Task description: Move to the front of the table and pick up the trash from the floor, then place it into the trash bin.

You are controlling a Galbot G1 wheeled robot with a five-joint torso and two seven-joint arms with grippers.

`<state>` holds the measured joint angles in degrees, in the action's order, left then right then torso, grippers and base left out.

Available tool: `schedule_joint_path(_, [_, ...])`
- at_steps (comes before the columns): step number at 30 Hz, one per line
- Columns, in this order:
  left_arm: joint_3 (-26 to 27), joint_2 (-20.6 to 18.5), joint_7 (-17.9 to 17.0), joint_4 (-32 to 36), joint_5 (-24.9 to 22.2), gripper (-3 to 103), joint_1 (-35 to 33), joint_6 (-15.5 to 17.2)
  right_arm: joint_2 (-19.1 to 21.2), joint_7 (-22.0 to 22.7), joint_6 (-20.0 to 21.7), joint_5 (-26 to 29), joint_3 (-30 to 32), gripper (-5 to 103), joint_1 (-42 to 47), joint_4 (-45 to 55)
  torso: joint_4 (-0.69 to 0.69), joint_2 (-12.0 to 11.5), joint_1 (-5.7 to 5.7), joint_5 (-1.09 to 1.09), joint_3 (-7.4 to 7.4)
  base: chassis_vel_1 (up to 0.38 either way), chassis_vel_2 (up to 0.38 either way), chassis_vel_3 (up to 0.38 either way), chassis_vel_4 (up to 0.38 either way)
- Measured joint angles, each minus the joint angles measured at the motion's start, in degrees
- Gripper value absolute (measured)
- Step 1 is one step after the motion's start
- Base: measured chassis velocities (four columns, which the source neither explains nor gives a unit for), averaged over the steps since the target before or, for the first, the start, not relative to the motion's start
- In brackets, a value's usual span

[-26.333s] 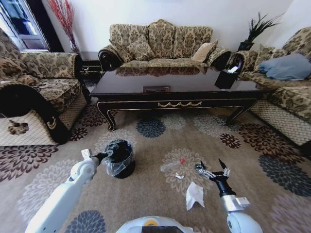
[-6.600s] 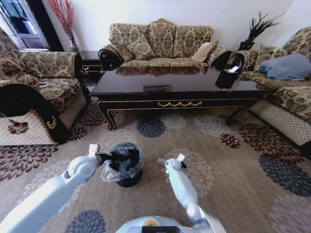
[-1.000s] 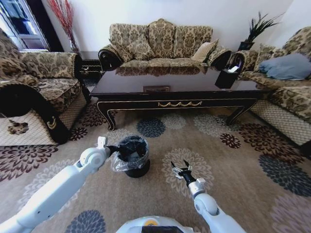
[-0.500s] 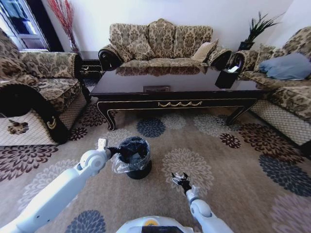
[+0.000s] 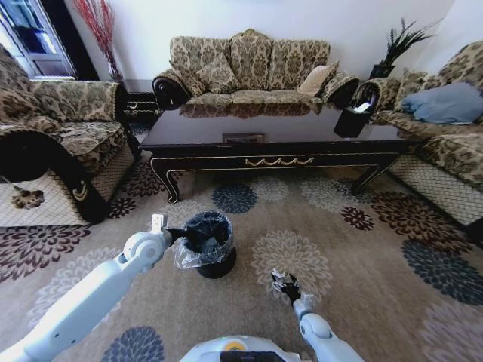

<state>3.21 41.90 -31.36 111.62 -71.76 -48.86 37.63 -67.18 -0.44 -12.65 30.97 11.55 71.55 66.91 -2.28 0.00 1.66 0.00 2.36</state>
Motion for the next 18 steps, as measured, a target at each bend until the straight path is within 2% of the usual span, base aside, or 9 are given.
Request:
schedule_joint_path(2, [0.0, 0.0, 0.0, 0.0, 0.0, 3, 0.0, 0.0, 0.0, -0.1, 0.0, 0.0, -0.1, 102, -0.2, -0.3, 0.0, 0.0, 0.0, 0.0, 0.0, 0.0, 0.0, 0.0, 0.0])
schedule_joint_path(5, [0.0, -0.2, 0.0, 0.2, -0.1, 3, 0.1, 0.0, -0.3, -0.2, -0.1, -0.4, -0.5, 91, -1.4, -1.8, 0.0, 0.0, 0.0, 0.0, 0.0, 0.0, 0.0, 0.0, 0.0])
schedule_joint_path(8, [0.1, -0.4, 0.0, 0.4, -0.1, 3, -0.1, 0.0, -0.5, -0.3, -0.3, -0.8, -0.7, 85, -2.1, -2.8, 0.0, 0.0, 0.0, 0.0, 0.0, 0.0, 0.0, 0.0, 0.0])
schedule_joint_path(10, [0.3, -0.6, -0.1, 0.4, 0.0, 3, -0.4, 0.0, -0.7, -0.6, -0.9, -1.4, -0.8, 75, -2.7, -4.2, -0.01, 0.0, 0.0, -0.02, 0.0, 0.0, 0.0, 0.0, 0.0])
schedule_joint_path(11, [0.3, -0.6, -0.1, 0.4, 0.0, 3, -0.4, 0.0, -0.7, -0.6, -0.9, -1.4, -0.8, 75, -2.7, -4.2, -0.01, 0.0, 0.0, -0.02, 0.0, 0.0, 0.0, 0.0, 0.0])
schedule_joint_path(14, [0.4, -0.9, -0.1, 0.4, 0.1, 3, -0.7, 0.0, -0.4, -0.6, -1.0, -1.4, -0.7, 58, -2.5, -4.2, -0.01, 0.0, 0.0, -0.03, -0.01, 0.0, 0.0, 0.0, 0.0])
schedule_joint_path(17, [0.4, -0.9, 0.0, 0.4, 0.2, 3, -0.7, 0.0, -0.1, -0.6, -1.0, -1.4, -0.6, 52, -2.2, -3.8, 0.0, 0.0, 0.0, -0.02, 0.0, 0.0, 0.0, 0.0, 0.0])
schedule_joint_path(18, [0.4, -0.9, 0.0, 0.4, 0.2, 3, -0.7, 0.0, 0.1, -0.6, -0.9, -1.4, -0.6, 47, -2.0, -3.5, 0.0, 0.0, 0.0, -0.01, 0.0, 0.0, 0.0, 0.0, 0.0])
